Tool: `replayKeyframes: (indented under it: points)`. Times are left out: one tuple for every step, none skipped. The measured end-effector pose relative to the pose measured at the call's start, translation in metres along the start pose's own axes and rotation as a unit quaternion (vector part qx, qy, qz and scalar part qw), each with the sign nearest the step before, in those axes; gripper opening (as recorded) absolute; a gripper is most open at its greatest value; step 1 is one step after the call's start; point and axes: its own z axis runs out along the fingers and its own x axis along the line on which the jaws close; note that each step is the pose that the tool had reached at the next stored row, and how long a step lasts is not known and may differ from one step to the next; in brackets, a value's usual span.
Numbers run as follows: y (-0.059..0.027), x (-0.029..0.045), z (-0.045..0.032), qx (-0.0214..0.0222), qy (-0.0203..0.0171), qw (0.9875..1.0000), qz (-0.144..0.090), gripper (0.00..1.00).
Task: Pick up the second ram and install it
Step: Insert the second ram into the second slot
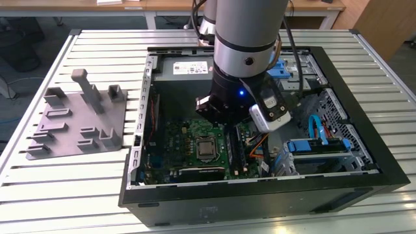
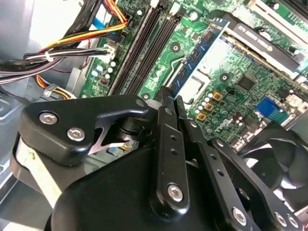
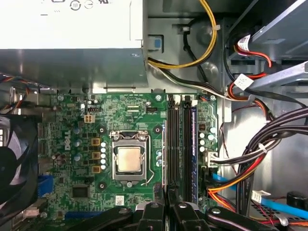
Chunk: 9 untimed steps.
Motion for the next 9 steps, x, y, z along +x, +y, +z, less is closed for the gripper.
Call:
replayKeyframes:
  points:
    - [0.0,0.0,0.0015,0.0,0.0002,1.0,-0.004,0.14]
    - [0.0,-0.0003,0.0033,0.0,0.0003,1.0,-0.007,0.14]
    - [0.0002,-0.0015,0.0052,-0.0001,0.0006,1.0,-0.008,0.14]
    - [0.0006,-0.003,0.0063,-0.0001,0.0012,1.0,-0.008,0.14]
    - [0.0006,-0.003,0.0063,0.0,0.0013,1.0,-0.009,0.14]
    - [0.0006,-0.003,0.0063,0.0,0.0013,1.0,-0.008,0.14]
    - [0.0006,-0.003,0.0063,0.0001,0.0013,1.0,-0.008,0.14]
    - [0.0005,-0.003,0.0064,0.0001,0.0013,1.0,-0.008,0.14]
    - [0.0005,-0.003,0.0064,0.0,0.0013,1.0,-0.008,0.14]
